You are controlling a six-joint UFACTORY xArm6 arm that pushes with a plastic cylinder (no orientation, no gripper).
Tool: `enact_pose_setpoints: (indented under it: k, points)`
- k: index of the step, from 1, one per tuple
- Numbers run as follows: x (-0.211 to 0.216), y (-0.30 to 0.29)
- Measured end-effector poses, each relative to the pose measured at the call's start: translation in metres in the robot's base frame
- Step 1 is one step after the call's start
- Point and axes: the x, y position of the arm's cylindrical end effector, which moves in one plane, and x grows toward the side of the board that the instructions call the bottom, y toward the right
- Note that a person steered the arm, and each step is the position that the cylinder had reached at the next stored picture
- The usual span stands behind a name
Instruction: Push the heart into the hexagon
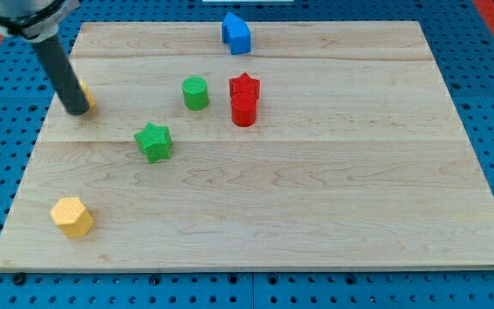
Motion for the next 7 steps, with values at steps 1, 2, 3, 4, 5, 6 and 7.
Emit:
enact_pose_setpoints:
  k: [1, 2, 3, 4, 5, 6, 7]
  points:
    - [-0.048, 0.031]
    - [-0.097, 0.053]
    - [-0.099, 0.006]
    - [-0.042, 0.003]
    - [-0.004, 0.004]
    - [-0.047, 0.001]
    - [-0.027, -0.015]
